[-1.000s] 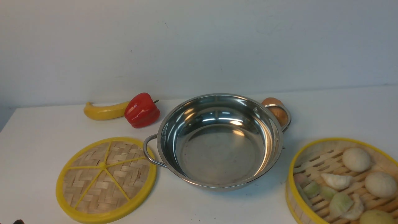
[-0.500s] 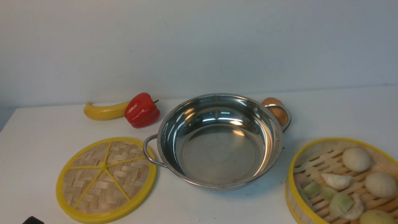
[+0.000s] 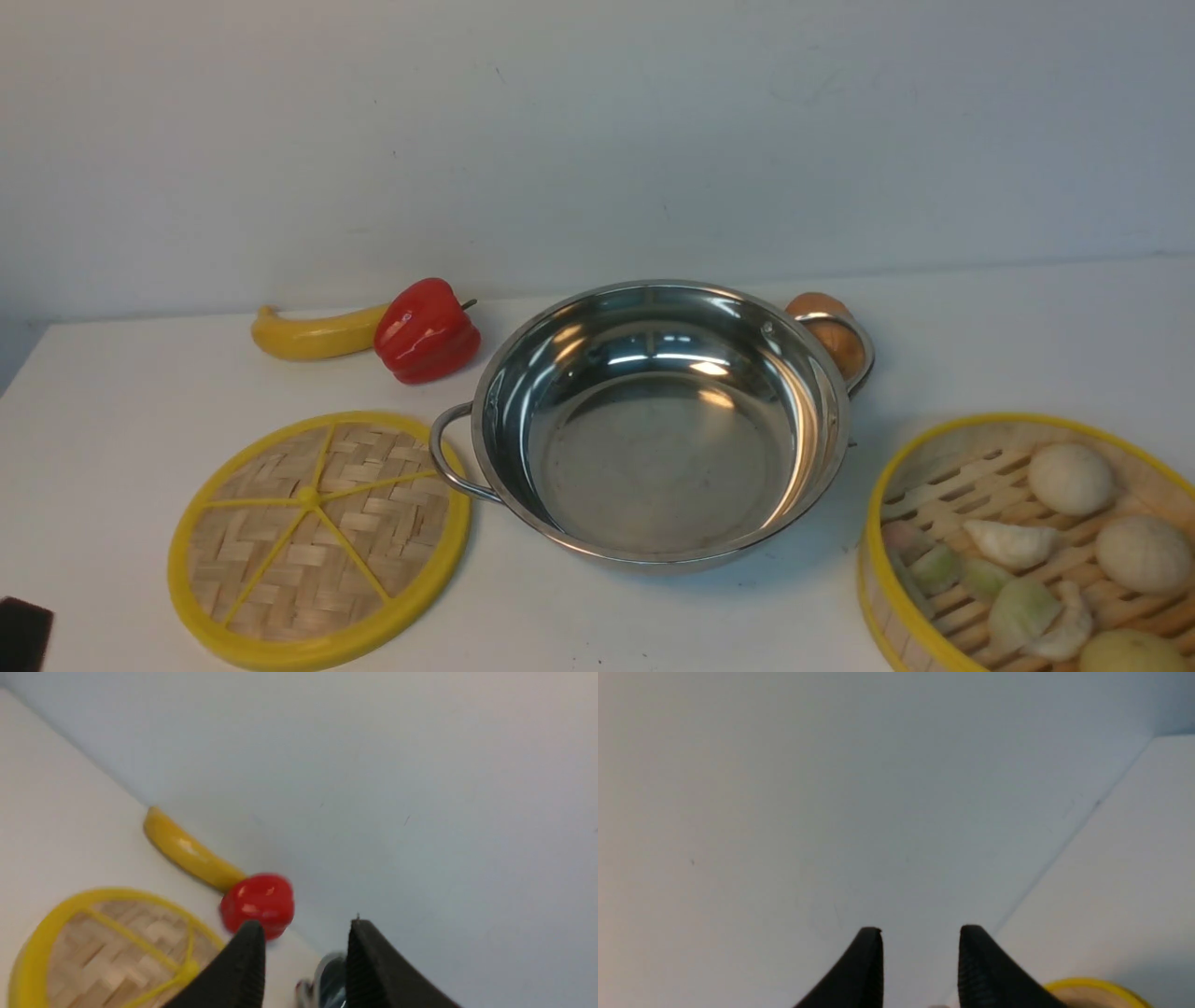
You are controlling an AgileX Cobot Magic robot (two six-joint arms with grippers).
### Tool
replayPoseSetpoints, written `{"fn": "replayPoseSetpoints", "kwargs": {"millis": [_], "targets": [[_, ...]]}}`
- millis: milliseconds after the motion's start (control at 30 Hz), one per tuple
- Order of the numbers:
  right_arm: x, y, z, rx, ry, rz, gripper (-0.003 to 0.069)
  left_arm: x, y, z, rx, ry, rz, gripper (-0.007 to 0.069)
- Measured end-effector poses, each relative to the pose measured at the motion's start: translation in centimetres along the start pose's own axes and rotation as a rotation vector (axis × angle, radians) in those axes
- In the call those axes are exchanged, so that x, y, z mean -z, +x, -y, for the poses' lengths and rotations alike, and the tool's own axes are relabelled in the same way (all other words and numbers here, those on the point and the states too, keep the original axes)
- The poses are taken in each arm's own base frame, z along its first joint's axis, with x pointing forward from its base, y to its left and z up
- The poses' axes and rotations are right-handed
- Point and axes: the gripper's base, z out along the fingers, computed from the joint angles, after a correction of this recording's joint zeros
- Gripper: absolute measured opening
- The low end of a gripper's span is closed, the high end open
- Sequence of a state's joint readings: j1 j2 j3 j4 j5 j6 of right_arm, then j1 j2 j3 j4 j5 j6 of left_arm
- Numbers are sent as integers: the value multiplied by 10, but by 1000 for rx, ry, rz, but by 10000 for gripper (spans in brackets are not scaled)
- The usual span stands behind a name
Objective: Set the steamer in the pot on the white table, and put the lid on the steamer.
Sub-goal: 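Reach for and grasp the rim of the bamboo steamer holding the buns with the right gripper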
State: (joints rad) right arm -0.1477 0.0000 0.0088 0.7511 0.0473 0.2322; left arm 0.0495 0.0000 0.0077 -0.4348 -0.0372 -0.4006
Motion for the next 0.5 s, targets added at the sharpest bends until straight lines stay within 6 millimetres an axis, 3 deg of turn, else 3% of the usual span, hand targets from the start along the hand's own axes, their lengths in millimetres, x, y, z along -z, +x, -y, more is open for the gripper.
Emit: {"fn": "replayPoseSetpoints", "kwargs": {"millis": [200, 300, 333, 500], "targets": [[1, -13, -5, -53, -35, 128, 243, 2, -16, 10, -22, 77, 149, 241], [2, -19, -20, 44, -73, 117, 243, 2, -20, 20, -129, 88, 119, 241], [5, -27, -36, 167, -110, 106, 243, 3, -23, 27, -212, 78, 75, 241], [4, -41, -69, 411, -119, 36, 243, -6, -26, 34, -304, -41, -105, 241]]}}
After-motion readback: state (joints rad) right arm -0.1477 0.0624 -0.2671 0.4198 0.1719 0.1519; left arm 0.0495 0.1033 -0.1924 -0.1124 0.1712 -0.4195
